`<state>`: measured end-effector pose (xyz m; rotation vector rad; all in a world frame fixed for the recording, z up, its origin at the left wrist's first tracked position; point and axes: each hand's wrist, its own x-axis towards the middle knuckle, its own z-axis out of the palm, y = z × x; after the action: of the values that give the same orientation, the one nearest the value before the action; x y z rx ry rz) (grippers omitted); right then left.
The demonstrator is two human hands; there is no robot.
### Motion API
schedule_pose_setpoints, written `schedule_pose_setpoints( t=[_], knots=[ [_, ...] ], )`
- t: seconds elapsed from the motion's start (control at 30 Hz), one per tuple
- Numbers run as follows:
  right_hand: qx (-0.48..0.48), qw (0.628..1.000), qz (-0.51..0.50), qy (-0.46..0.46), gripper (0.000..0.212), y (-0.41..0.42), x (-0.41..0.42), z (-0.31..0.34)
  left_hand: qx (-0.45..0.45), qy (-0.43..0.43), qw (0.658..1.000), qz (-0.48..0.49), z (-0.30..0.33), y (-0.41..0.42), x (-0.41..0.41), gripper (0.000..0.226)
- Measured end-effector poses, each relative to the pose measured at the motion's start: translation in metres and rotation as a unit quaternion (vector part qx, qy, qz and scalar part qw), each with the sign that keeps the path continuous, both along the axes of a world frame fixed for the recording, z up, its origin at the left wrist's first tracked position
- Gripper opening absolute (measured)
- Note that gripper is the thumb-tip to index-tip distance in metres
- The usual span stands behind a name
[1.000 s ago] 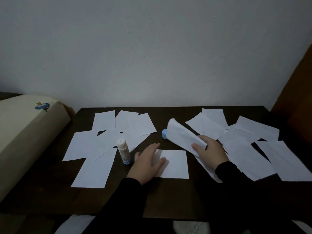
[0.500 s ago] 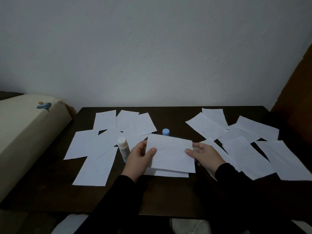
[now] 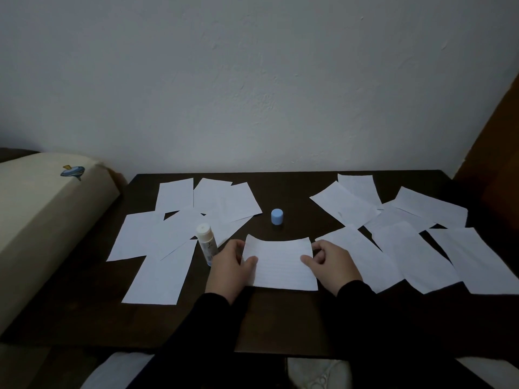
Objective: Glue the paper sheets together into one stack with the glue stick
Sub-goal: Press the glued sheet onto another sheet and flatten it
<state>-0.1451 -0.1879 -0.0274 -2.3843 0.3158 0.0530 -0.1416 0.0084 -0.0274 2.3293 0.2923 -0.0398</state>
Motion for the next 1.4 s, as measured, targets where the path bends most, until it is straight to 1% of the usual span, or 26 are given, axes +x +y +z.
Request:
schedule_pose_setpoints(
  t=[0.2, 0.33, 0.4, 0.5, 0.53, 0.6, 0.67, 0.7, 0.77, 0.83, 0.9, 1.0, 1.23, 1.4],
  knots=[
    [-0.054, 0.998, 0.004, -0.011, 0.037, 0.001, 0.003, -0.004, 0.011, 0.004, 1.0, 0.0, -0.004, 0.0, 0.001, 0.04],
    [-0.105, 0.994, 0.009, 0.002, 0.038, 0.003, 0.005, -0.009, 0.027, 0.006, 1.0, 0.0, -0.007, 0.0, 0.003, 0.042],
    [-0.135, 0.991, 0.011, 0.02, 0.044, 0.005, 0.007, -0.009, 0.049, 0.011, 0.999, -0.004, -0.007, -0.001, 0.003, 0.045],
    [-0.2, 0.98, 0.012, 0.022, 0.064, 0.004, 0.01, -0.01, 0.096, -0.022, 0.995, -0.003, -0.006, -0.007, 0.001, 0.052],
    [-0.222, 0.975, 0.023, 0.007, 0.067, 0.003, 0.01, -0.01, 0.106, -0.041, 0.994, -0.003, -0.005, -0.009, 0.0, 0.054],
    [-0.242, 0.966, 0.071, -0.05, 0.061, 0.006, 0.009, -0.008, 0.123, -0.093, 0.988, -0.026, -0.003, -0.013, -0.003, 0.051],
    [-0.246, 0.954, 0.151, -0.079, 0.051, 0.013, 0.008, -0.006, 0.172, -0.134, 0.97, -0.107, -0.002, -0.018, -0.004, 0.046],
    [-0.25, 0.945, 0.198, -0.068, 0.05, 0.018, 0.008, -0.007, 0.21, -0.135, 0.955, -0.162, -0.002, -0.022, -0.004, 0.046],
    [-0.272, 0.922, 0.274, -0.004, 0.053, 0.027, 0.006, -0.012, 0.278, -0.092, 0.923, -0.248, -0.008, -0.03, -0.004, 0.049],
    [-0.296, 0.904, 0.304, 0.05, 0.055, 0.029, 0.005, -0.019, 0.307, -0.019, 0.911, -0.276, -0.016, -0.032, -0.002, 0.052],
    [-0.298, 0.902, 0.305, 0.061, 0.055, 0.027, 0.005, -0.024, 0.3, 0.022, 0.915, -0.27, -0.022, -0.03, 0.0, 0.054],
    [-0.297, 0.91, 0.284, 0.063, 0.057, 0.027, 0.003, -0.026, 0.289, 0.062, 0.925, -0.238, -0.024, -0.025, 0.001, 0.059],
    [-0.28, 0.936, 0.195, 0.088, 0.067, 0.032, -0.006, -0.031, 0.307, 0.103, 0.928, -0.183, -0.025, -0.031, 0.001, 0.063],
    [-0.307, 0.925, 0.184, 0.125, 0.074, 0.027, -0.012, -0.028, 0.315, 0.132, 0.924, -0.17, -0.021, -0.03, -0.003, 0.064]
  ],
)
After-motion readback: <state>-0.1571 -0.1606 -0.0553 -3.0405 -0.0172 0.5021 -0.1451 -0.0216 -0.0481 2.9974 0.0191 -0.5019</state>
